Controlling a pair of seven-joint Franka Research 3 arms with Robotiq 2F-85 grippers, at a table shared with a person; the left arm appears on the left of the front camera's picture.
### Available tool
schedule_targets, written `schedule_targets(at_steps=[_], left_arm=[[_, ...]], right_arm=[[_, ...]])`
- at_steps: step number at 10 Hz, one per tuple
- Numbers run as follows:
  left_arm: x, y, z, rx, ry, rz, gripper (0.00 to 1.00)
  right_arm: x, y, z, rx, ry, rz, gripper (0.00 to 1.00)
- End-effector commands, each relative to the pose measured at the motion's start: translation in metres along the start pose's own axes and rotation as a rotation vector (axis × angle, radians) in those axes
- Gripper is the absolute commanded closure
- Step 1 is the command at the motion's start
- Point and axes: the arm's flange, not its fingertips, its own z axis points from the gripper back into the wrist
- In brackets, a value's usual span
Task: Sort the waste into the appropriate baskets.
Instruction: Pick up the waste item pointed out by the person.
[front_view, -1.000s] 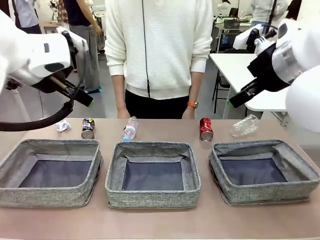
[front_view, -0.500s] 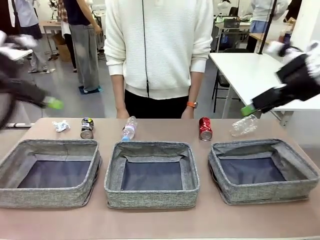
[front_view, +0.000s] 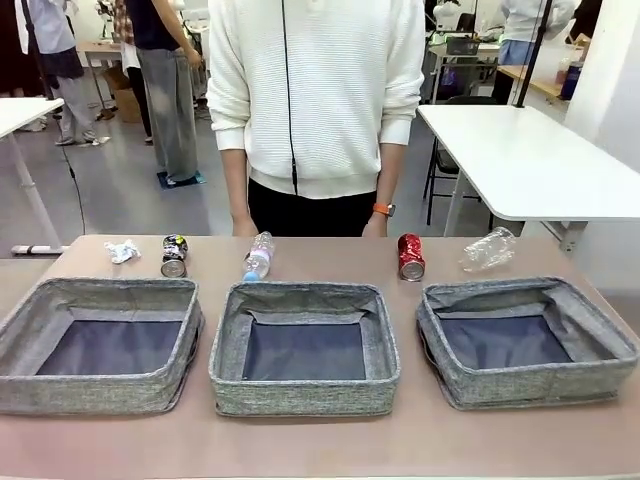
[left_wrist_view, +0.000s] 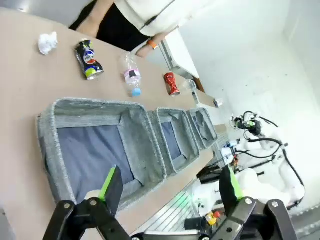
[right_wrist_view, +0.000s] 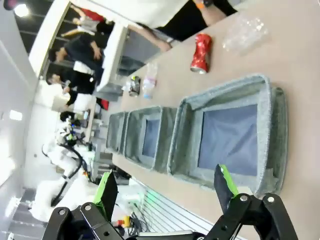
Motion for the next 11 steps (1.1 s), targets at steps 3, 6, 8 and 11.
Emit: schedule_targets(at_steps=[3,6,8,11], left_arm=[[0.0178,-0.0435,-0.0212,0.010,0.071,-0.167,0.00],[0.0178,-0.0435,-0.0212,0.010,0.071,-0.167,0.00],[0.0178,-0.0435,-0.0212,0.010,0.071,-0.167,0.00],[0.0178,-0.0435,-0.0212,0.010,0.071,-0.167,0.00]], right_arm=[[0.0037,0.0448,-0.0347,-0.064,0.103,0.145,0.00],[0.0037,0.0448,-0.0347,-0.064,0.103,0.145,0.00],[0.0037,0.0448,-0.0347,-0.064,0.103,0.145,0.00],[0.0037,0.0448,-0.0347,-0.064,0.103,0.145,0.00]])
